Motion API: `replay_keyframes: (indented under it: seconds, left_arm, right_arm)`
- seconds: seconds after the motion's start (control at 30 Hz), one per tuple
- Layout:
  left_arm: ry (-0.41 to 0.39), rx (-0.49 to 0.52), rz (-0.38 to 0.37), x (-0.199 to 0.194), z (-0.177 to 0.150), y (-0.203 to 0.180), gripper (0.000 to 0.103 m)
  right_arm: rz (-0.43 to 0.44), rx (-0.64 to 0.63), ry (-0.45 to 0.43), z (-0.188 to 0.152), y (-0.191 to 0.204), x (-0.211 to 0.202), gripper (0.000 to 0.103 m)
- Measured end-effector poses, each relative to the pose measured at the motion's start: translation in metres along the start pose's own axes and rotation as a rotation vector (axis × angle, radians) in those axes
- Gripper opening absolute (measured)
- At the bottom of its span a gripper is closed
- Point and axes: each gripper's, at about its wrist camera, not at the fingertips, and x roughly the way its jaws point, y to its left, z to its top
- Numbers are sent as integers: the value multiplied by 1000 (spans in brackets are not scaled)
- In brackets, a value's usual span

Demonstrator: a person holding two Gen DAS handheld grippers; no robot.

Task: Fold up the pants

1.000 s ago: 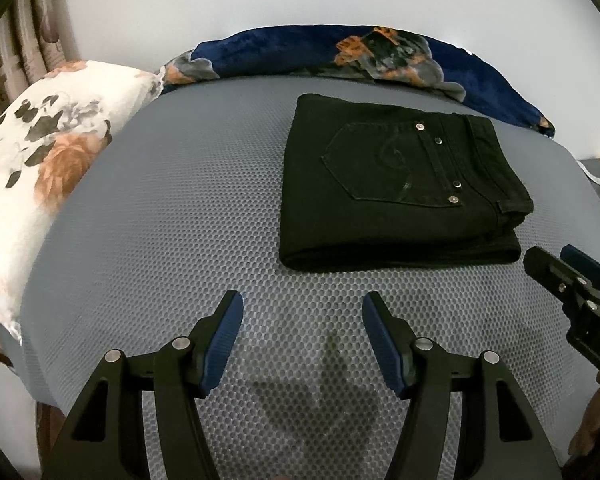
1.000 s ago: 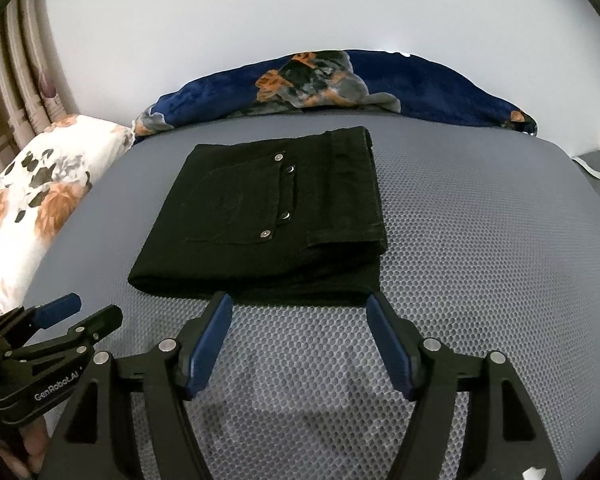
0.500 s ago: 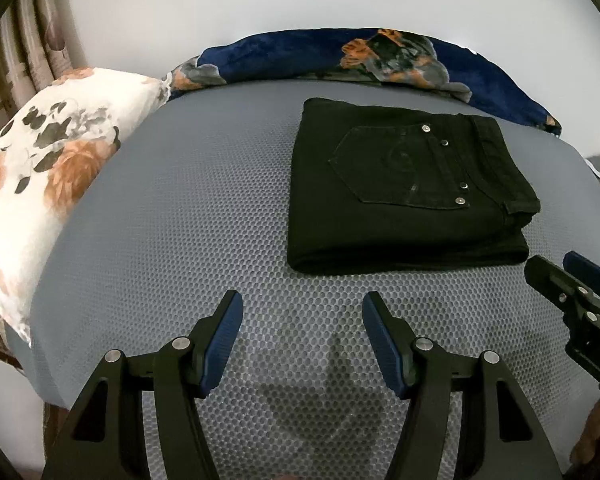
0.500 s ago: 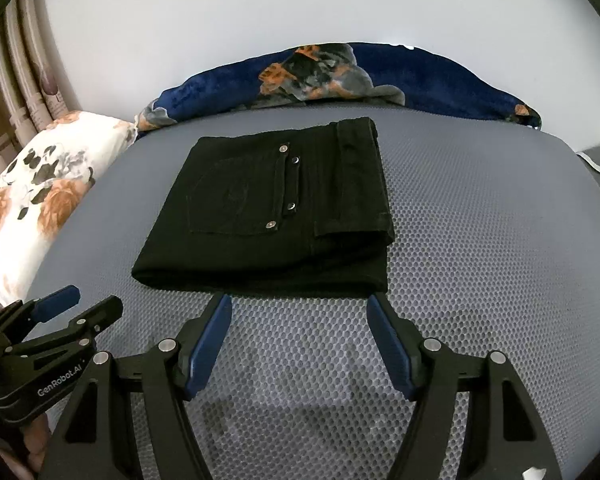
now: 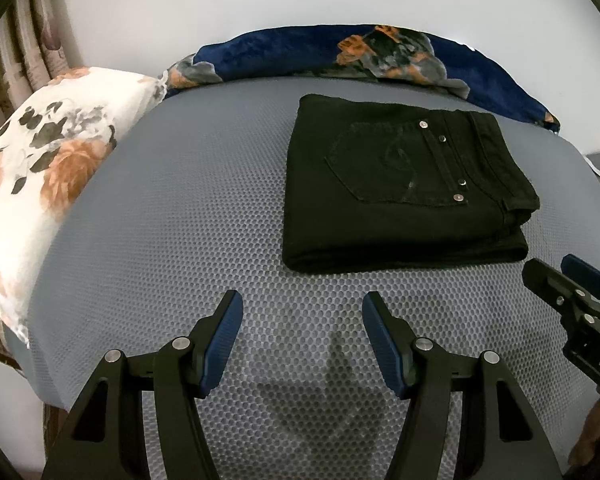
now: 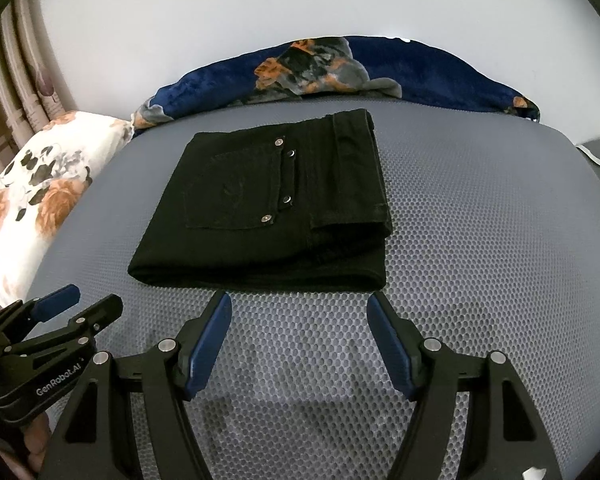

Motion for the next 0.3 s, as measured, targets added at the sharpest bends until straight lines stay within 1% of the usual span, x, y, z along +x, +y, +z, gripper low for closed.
replay_keyframes:
  seconds: [0.3]
  left_arm:
    - [16, -19, -15, 3, -1, 3, 63]
  right_arm:
    - [-4, -3, 6, 0, 2, 2, 68]
